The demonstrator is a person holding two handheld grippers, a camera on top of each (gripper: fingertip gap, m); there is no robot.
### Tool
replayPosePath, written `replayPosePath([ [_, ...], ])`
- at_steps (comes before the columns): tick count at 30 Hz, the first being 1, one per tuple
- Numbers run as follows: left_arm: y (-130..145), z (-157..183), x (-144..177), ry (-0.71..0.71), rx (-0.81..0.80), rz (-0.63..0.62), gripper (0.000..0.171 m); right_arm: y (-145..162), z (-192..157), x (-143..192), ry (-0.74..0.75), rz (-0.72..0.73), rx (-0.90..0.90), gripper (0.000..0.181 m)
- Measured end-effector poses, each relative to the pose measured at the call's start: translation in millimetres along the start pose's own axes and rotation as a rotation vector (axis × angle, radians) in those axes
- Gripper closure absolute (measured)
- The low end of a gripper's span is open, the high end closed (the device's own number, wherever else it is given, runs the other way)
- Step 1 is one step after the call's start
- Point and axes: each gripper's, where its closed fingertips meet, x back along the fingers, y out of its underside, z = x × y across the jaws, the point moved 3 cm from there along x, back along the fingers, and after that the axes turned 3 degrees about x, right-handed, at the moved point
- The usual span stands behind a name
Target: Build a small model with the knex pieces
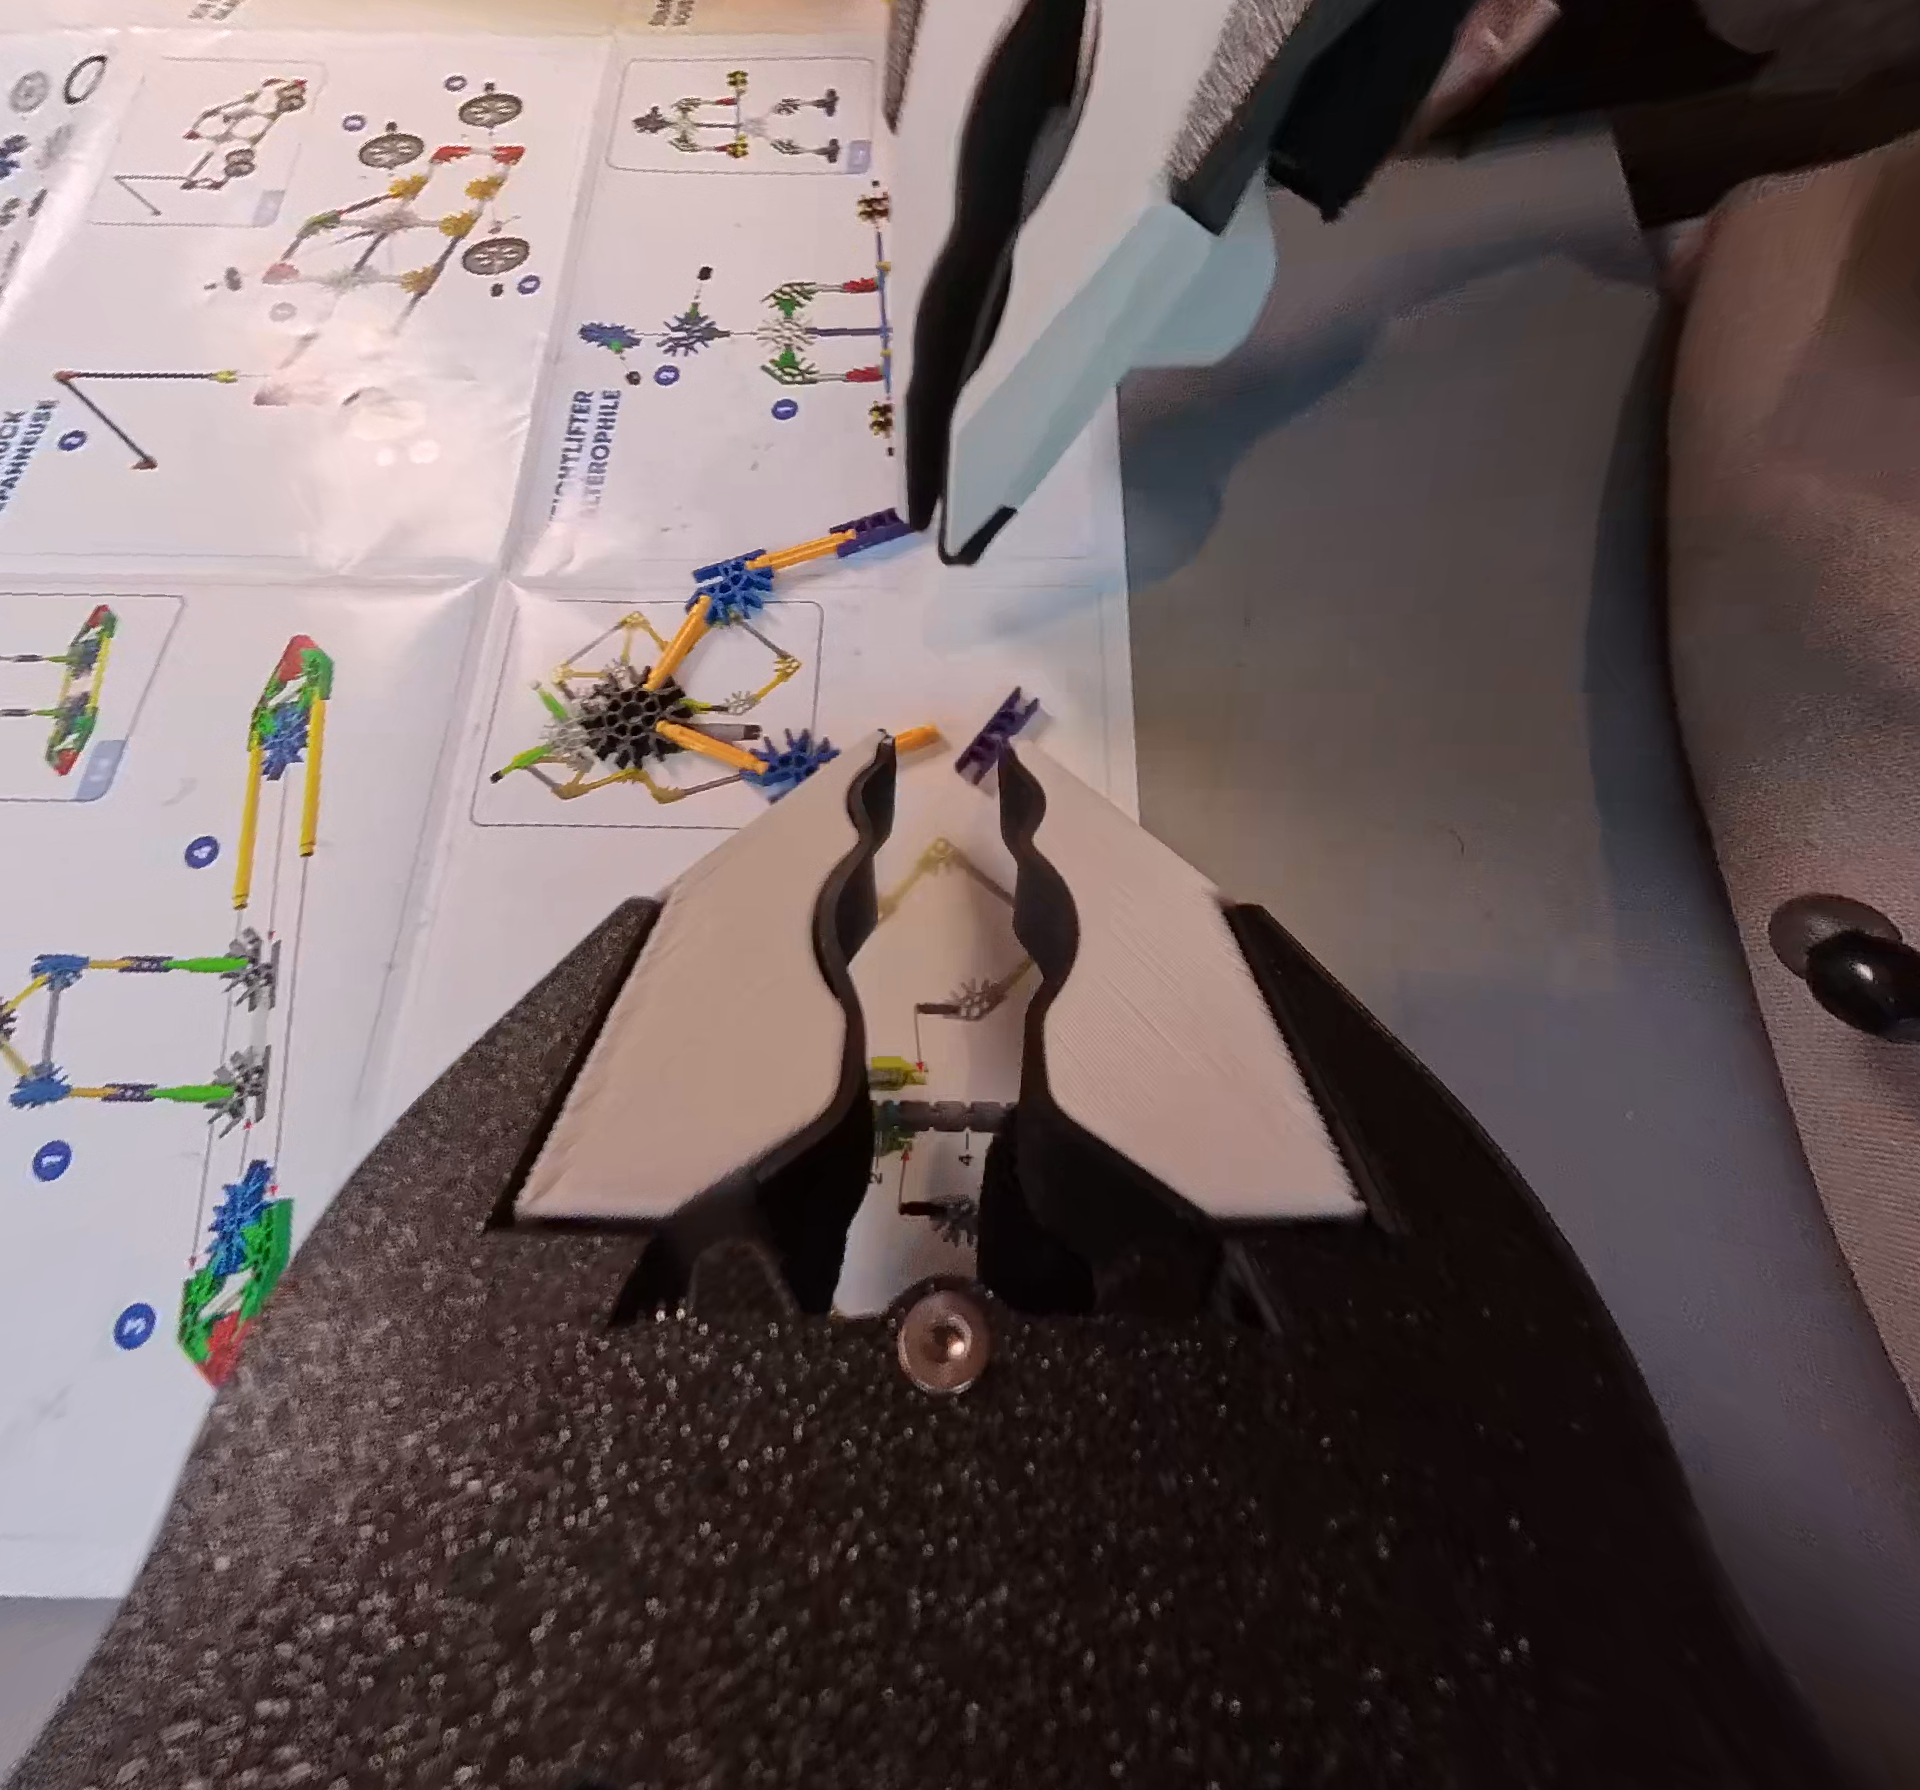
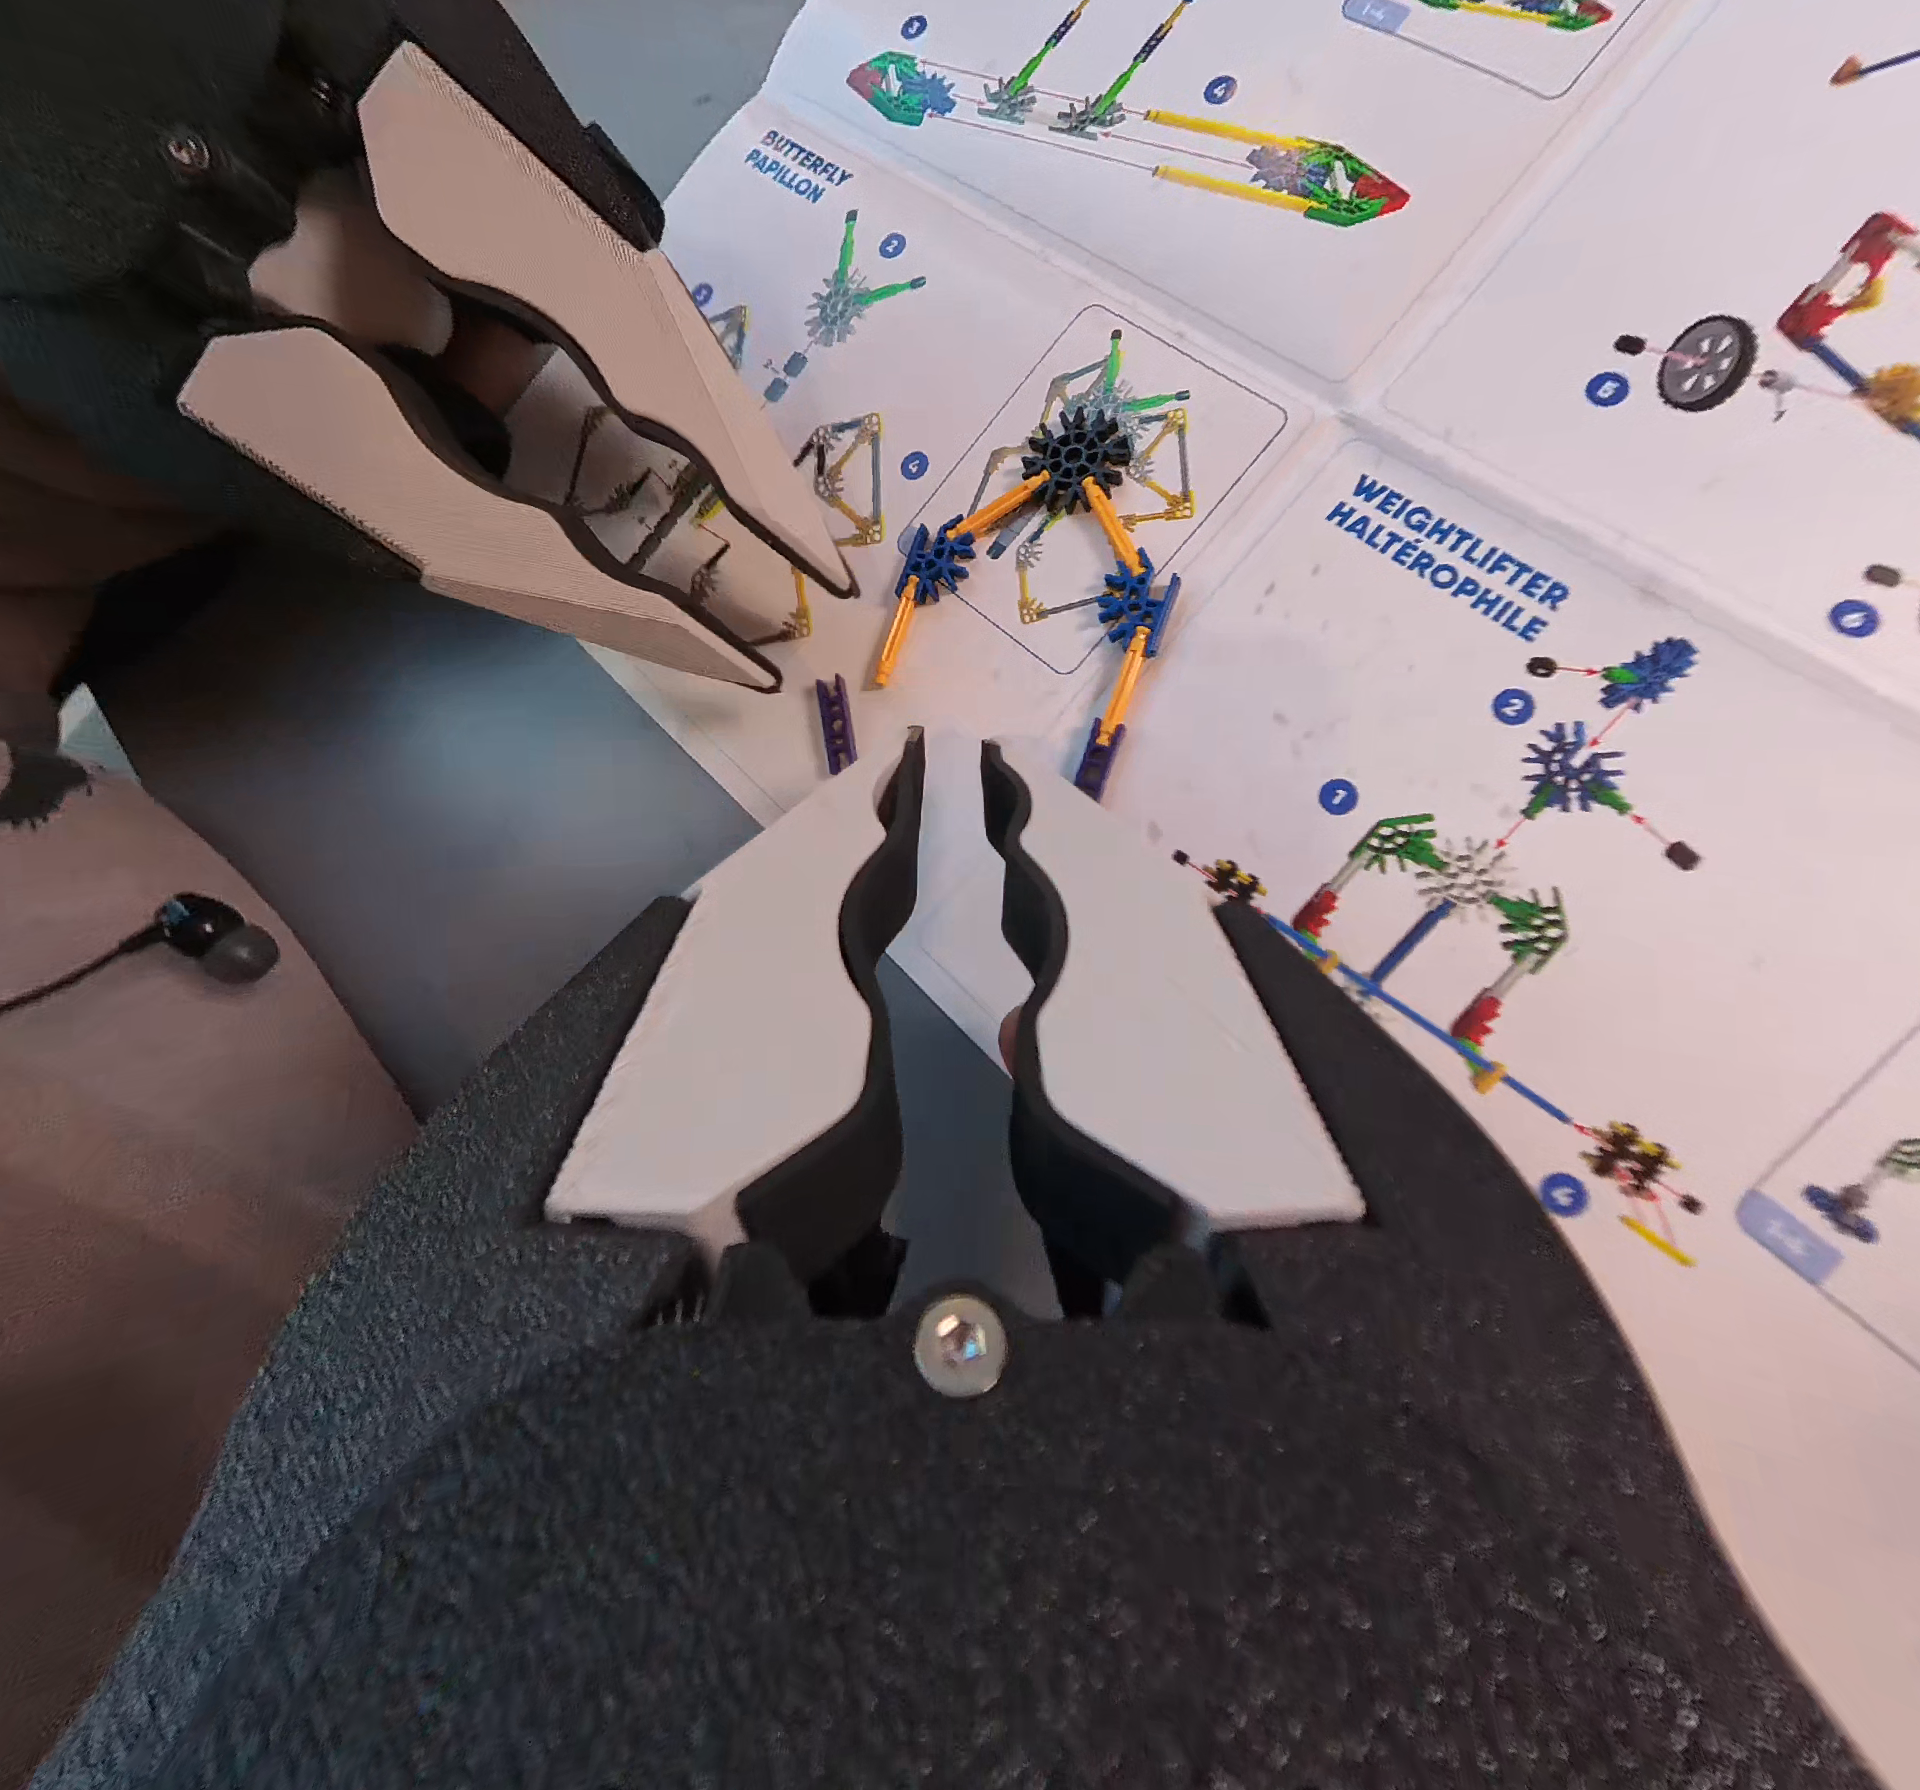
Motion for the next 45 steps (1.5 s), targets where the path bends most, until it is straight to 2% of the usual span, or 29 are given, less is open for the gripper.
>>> replayPosePath([
  [4,5.4,7.5,-8.6,0.019,-0.040,-0.047,0.152,7.7,21.2,12.7,0.015,-0.084,0.131,0.171],
  [8,7.9,0.8,-9.9,-0.018,-0.037,-0.058,0.154,15.9,26.9,9.4,-0.015,-0.143,0.163,0.171],
  [15,14.2,-31.6,-0.4,-0.177,0.026,-0.064,0.156,13.2,-3.4,-7.7,-0.065,-0.138,0.214,0.178],
  [20,15.8,-41.1,6.1,-0.215,0.054,-0.060,0.155,4.9,-30.4,-14.4,-0.170,-0.086,0.267,0.176],
  [24,13.4,-40.9,10.1,-0.201,0.071,-0.042,0.155,-23.2,7.9,-5.5,-0.073,0.025,0.332,0.165],
  [28,13.0,-40.9,9.5,-0.199,0.074,-0.037,0.155,-31.9,38.6,-25.9,-0.040,-0.091,0.483,0.154],
  [29,13.1,-41.0,9.5,-0.200,0.073,-0.038,0.155,-34.4,39.7,-32.1,-0.047,-0.108,0.501,0.156],
  [31,13.1,-41.7,10.7,-0.205,0.073,-0.036,0.155,-34.2,41.6,-40.7,-0.052,-0.163,0.496,0.173],
  [32,12.6,-42.3,12.0,-0.209,0.075,-0.033,0.156,-36.3,41.1,-40.5,-0.053,-0.163,0.477,0.180],
  [34,10.5,-44.0,15.6,-0.218,0.079,-0.018,0.156,-35.3,46.3,-37.8,-0.003,-0.182,0.404,0.180],
  [36,7.5,-44.8,18.6,-0.220,0.086,0.001,0.156,-35.7,57.3,-31.3,0.089,-0.148,0.218,0.180],
  [39,5.7,-43.7,19.4,-0.216,0.085,0.008,0.156,-31.9,67.4,-17.4,0.191,-0.010,-0.098,0.179],
  [40,5.8,-42.7,19.0,-0.214,0.081,0.005,0.156,-27.3,64.5,-14.8,0.201,0.016,-0.171,0.171],
  [43,5.9,-39.8,17.2,-0.202,0.073,-0.003,0.155,-26.3,38.7,-7.5,0.108,0.134,-0.354,0.147],
  [45,6.7,-39.4,16.7,-0.199,0.073,-0.007,0.155,-32.9,32.1,4.2,0.061,0.229,-0.419,0.150],
])
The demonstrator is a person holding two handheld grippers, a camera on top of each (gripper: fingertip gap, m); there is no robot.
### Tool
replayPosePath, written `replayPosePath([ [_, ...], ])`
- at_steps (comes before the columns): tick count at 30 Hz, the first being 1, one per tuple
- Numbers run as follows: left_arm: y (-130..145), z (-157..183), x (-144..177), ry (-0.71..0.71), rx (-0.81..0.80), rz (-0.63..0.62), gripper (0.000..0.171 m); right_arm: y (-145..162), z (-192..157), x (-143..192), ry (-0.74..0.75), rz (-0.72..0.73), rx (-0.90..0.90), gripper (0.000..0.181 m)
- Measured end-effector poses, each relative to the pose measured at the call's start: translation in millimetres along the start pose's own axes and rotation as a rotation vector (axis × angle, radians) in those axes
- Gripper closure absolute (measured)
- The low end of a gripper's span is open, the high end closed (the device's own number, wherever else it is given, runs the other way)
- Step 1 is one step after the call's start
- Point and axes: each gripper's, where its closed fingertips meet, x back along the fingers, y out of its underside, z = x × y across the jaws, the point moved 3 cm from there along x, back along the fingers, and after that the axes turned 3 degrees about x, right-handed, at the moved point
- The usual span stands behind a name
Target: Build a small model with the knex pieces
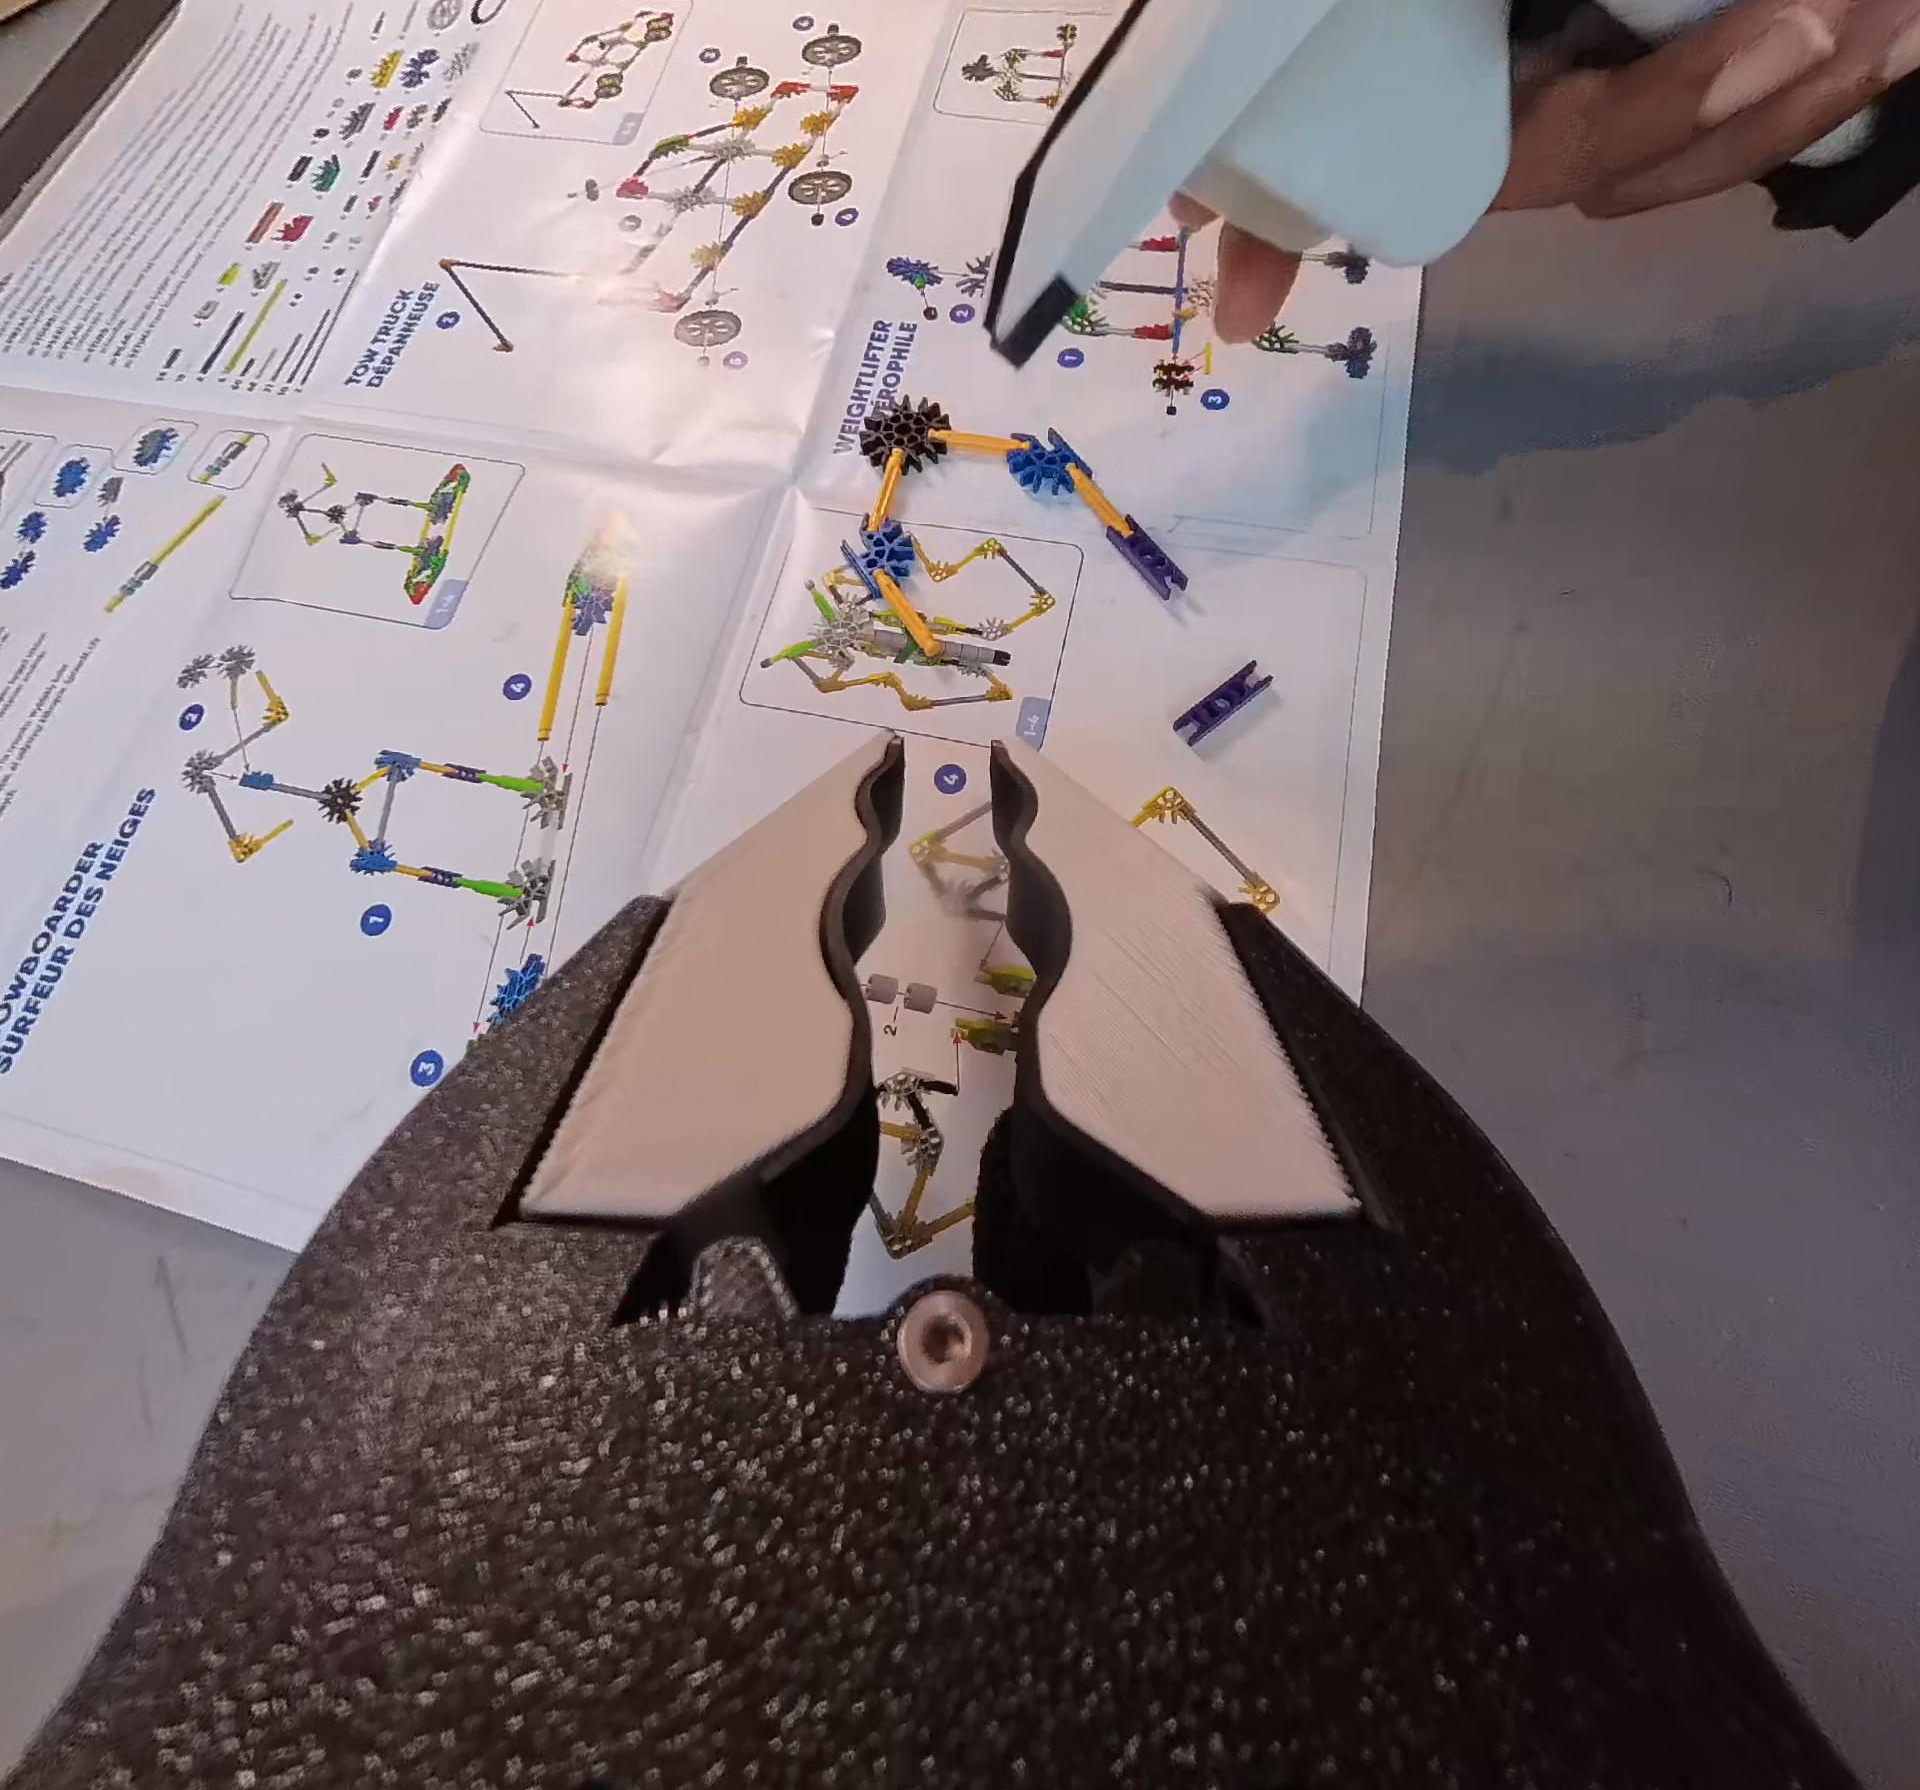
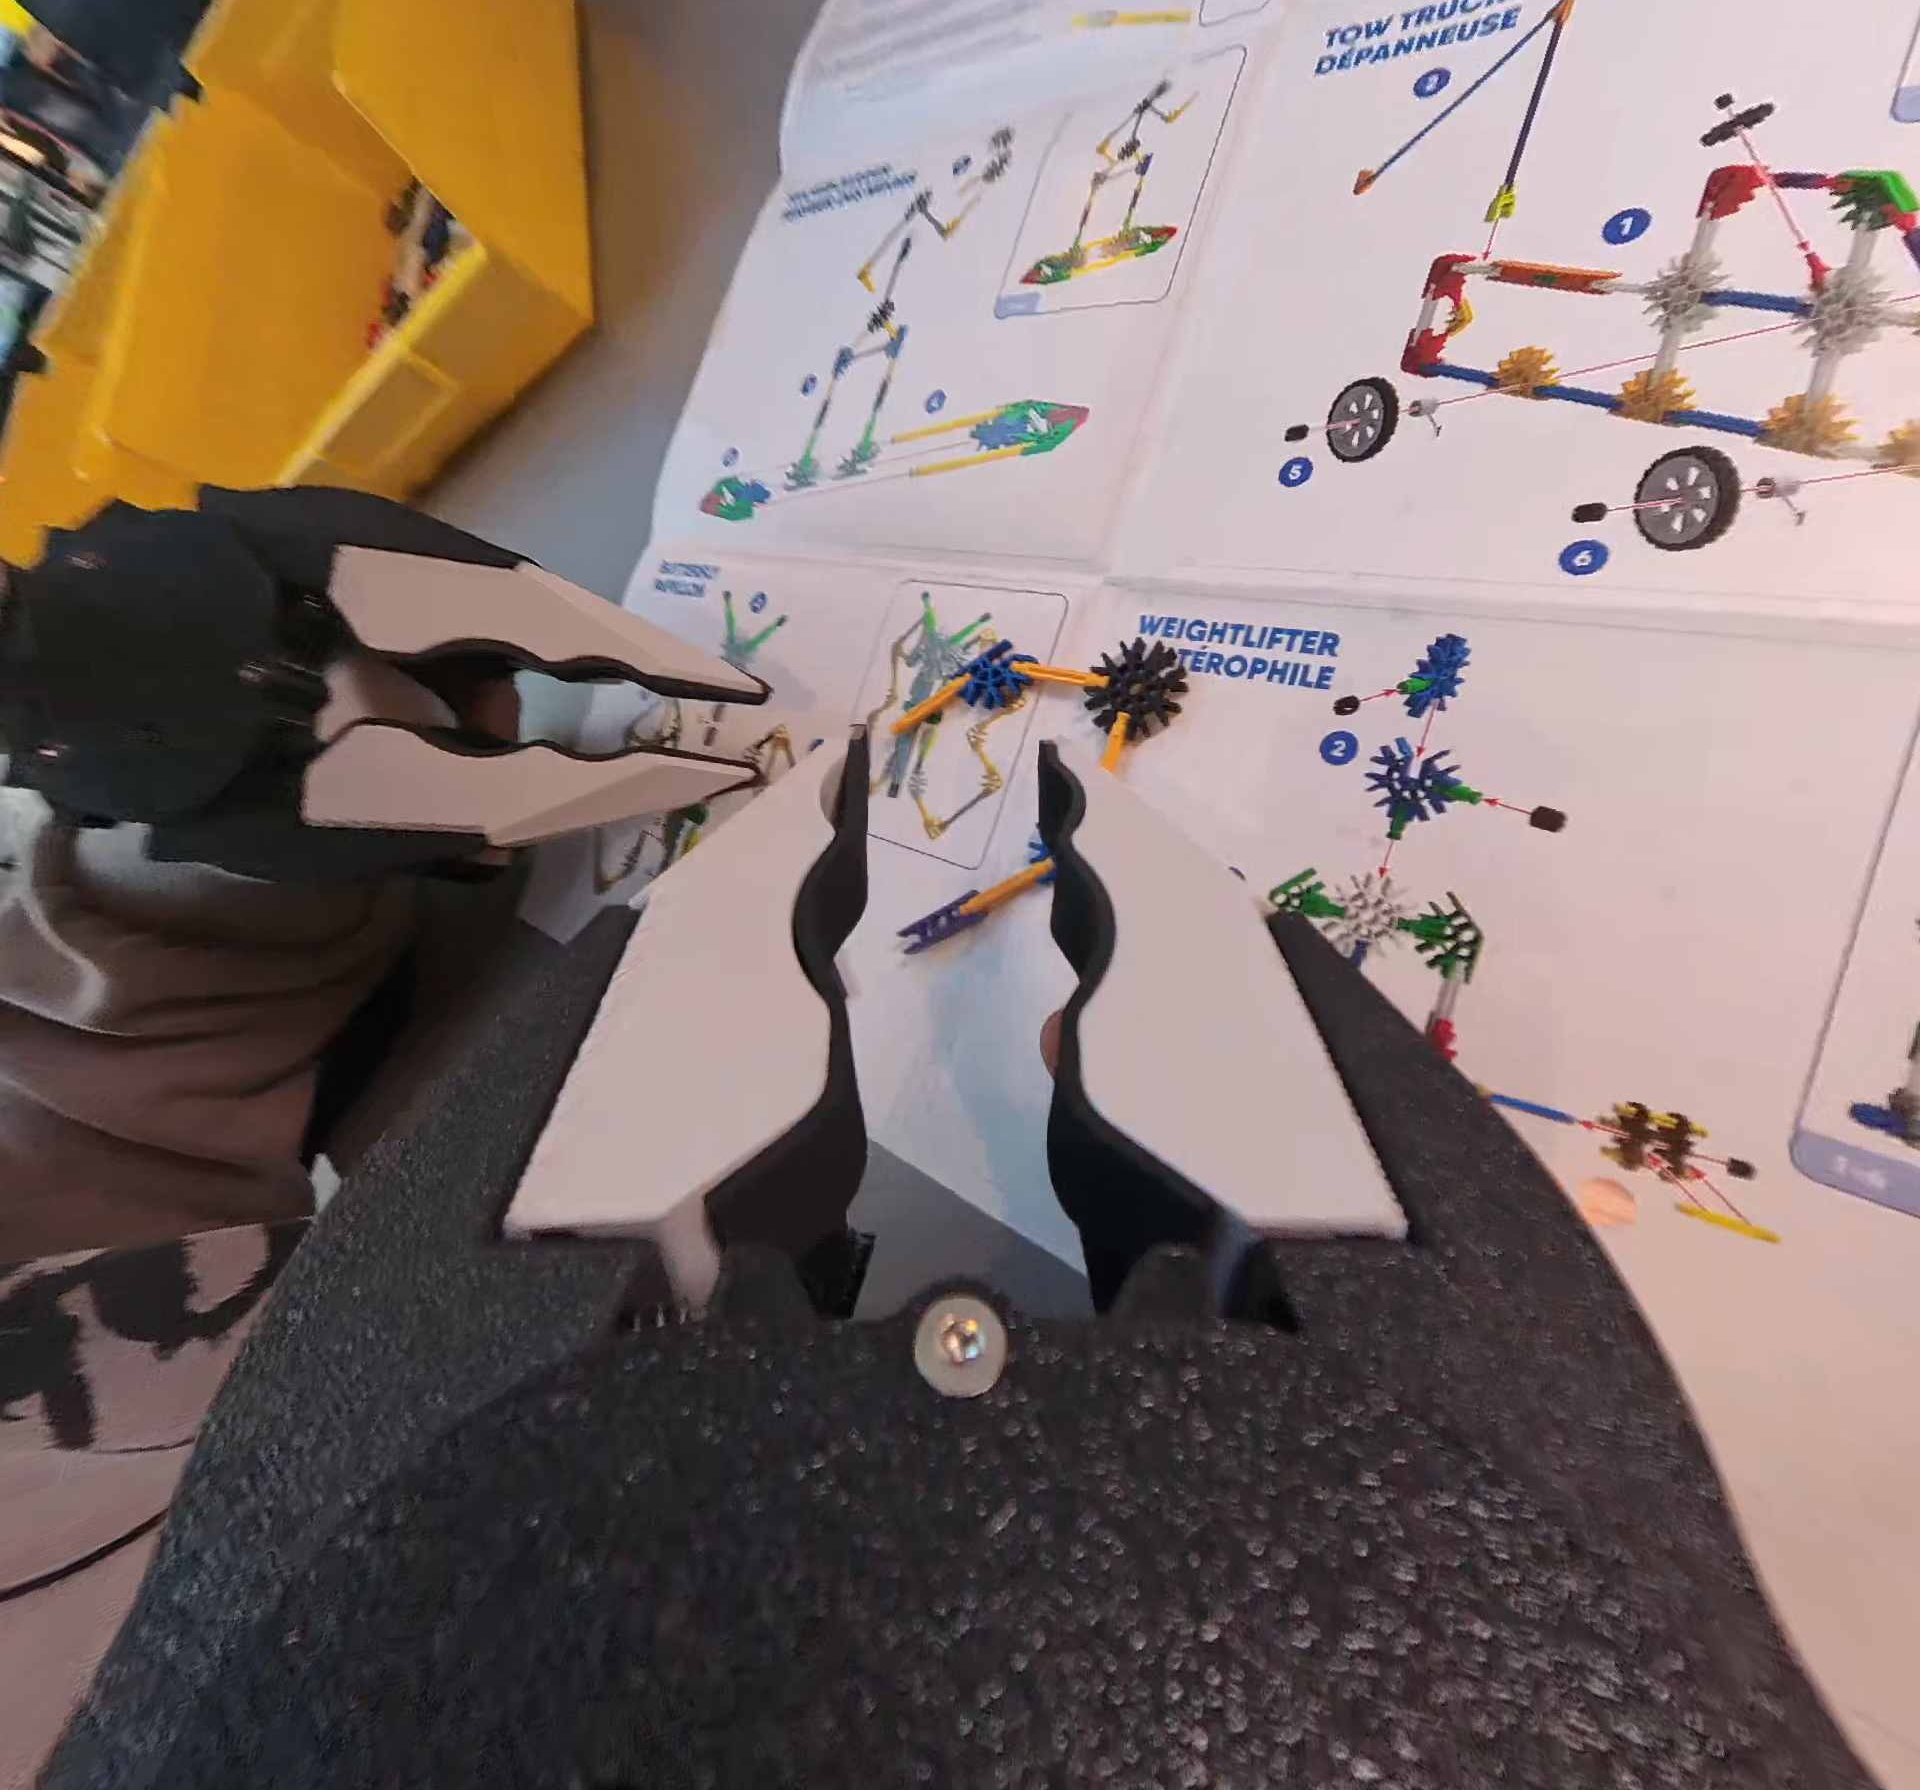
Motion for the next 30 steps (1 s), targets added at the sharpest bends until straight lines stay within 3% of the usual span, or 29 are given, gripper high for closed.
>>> replayPosePath([
  [3,0.1,1.6,-0.6,0.014,0.004,0.000,0.156,-11.0,6.0,13.5,-0.038,0.022,0.120,0.160],
  [6,-0.8,9.8,-1.9,0.060,-0.008,0.005,0.155,-11.1,20.5,15.9,-0.018,-0.093,0.427,0.160],
  [11,-3.6,36.9,-4.9,0.182,-0.082,0.012,0.155,-5.0,25.5,-0.4,-0.156,-0.215,0.872,0.161],
  [17,-0.1,47.0,-18.0,0.225,-0.123,-0.036,0.154,-26.4,8.3,-23.9,-0.339,-0.102,0.808,0.161],
  [21,1.1,51.9,-22.6,0.239,-0.168,-0.087,0.165,-30.0,17.1,-22.4,-0.332,-0.046,0.766,0.165],
  [23,-0.8,44.1,-24.1,0.177,-0.157,-0.105,0.166,-33.6,25.3,-21.1,-0.300,-0.029,0.736,0.166],
  [27,-15.9,4.2,-16.6,-0.012,0.055,-0.026,0.167,-38.0,34.8,-19.2,-0.237,-0.025,0.755,0.166],
  [30,-16.7,-14.9,-18.0,-0.041,0.285,-0.024,0.167,-31.3,36.1,-22.3,-0.225,-0.059,0.787,0.166],
])
